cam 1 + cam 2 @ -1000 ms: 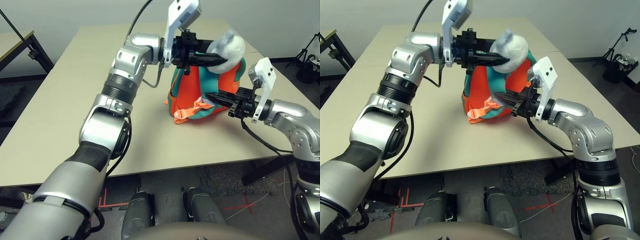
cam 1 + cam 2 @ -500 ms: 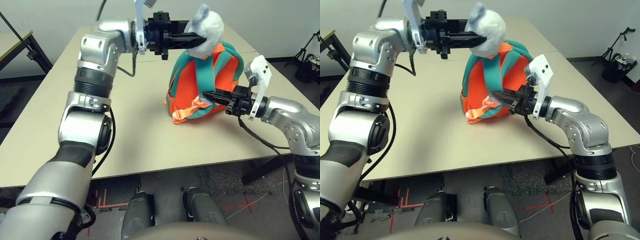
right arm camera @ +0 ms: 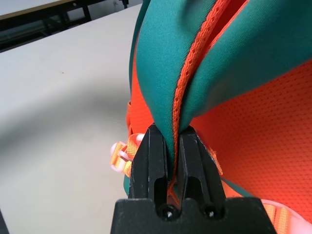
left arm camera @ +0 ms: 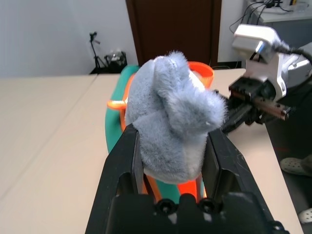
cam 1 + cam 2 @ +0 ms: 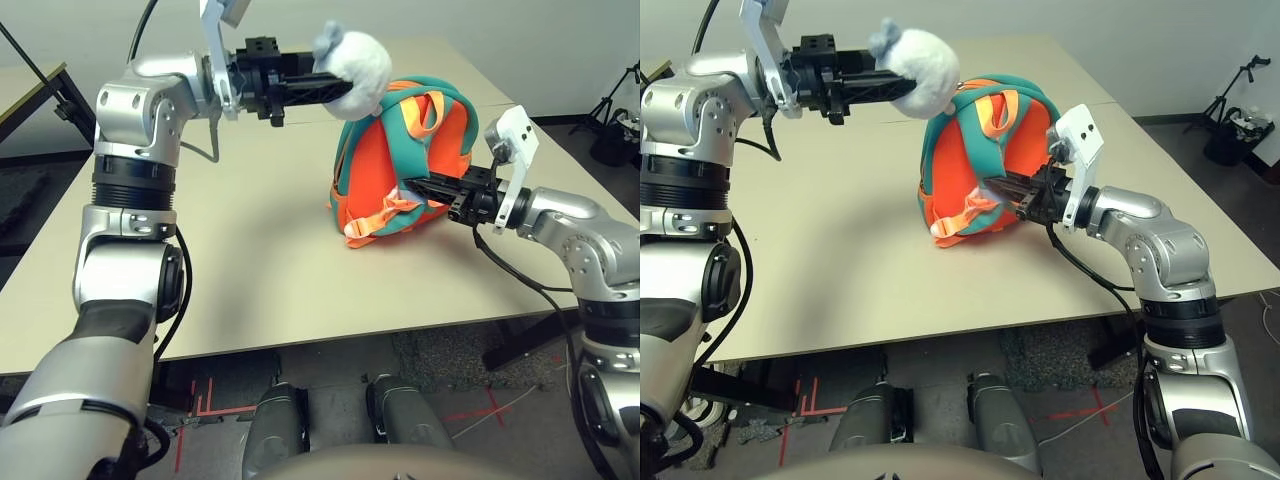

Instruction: Put the pencil case into the backpack and zip it.

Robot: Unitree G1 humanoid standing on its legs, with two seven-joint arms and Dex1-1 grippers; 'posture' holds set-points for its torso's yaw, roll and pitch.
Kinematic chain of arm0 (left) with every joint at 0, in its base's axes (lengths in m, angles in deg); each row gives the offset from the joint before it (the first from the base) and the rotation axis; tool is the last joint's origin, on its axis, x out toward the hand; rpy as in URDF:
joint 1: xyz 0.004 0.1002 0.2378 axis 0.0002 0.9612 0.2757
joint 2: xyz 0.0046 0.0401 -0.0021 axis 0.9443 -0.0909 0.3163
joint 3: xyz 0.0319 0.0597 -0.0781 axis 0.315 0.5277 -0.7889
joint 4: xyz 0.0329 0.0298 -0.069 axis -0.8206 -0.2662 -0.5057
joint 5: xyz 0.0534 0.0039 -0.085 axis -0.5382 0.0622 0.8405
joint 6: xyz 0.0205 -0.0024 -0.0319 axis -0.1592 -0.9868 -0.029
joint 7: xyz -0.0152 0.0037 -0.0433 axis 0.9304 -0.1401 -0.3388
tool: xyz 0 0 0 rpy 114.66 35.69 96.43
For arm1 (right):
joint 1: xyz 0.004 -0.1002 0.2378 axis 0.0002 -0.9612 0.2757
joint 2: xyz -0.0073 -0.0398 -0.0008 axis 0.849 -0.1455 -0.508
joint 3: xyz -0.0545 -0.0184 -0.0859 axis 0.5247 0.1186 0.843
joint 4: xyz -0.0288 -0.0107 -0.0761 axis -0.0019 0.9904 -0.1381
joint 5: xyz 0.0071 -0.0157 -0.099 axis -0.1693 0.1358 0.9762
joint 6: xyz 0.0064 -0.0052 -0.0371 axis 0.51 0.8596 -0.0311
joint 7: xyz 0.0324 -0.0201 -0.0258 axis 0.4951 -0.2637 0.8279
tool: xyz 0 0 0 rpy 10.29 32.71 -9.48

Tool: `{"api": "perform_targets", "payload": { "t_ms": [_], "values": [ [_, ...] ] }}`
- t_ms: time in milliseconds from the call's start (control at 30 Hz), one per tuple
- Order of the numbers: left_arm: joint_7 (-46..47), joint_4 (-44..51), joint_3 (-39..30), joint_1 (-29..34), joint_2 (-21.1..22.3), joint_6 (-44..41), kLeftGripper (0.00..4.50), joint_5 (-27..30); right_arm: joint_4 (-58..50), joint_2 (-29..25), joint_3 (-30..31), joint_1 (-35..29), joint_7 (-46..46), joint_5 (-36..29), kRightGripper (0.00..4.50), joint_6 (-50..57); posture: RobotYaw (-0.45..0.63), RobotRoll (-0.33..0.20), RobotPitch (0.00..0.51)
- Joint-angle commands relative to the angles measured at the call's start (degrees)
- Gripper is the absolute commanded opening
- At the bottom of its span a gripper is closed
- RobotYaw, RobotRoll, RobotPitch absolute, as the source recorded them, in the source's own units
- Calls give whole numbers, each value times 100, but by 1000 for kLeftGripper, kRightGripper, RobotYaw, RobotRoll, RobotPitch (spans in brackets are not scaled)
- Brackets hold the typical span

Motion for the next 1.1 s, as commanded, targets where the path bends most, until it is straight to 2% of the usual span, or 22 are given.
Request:
{"api": "perform_targets", "payload": {
  "t_ms": [33, 667, 867, 1100],
  "values": [
    [94, 330, -72, 259, 108, -145, 2011, 109, 71, 33, 10, 124, -36, 55, 0, -62, -168, 0, 0],
    [708, 912, -265, 1802, 260, -754, 2011, 425, 158, 35, -13, 149, -79, 103, 0, -71, -164, 0, 0],
    [929, 1124, -59, 2536, -53, -1076, 2011, 542, 238, 64, 22, 197, -66, 135, 0, -125, -161, 0, 0],
    [1099, 922, 294, 3114, -310, -994, 2011, 348, 243, 76, 21, 184, -56, 149, 0, -153, -167, 0, 0]
  ]
}}
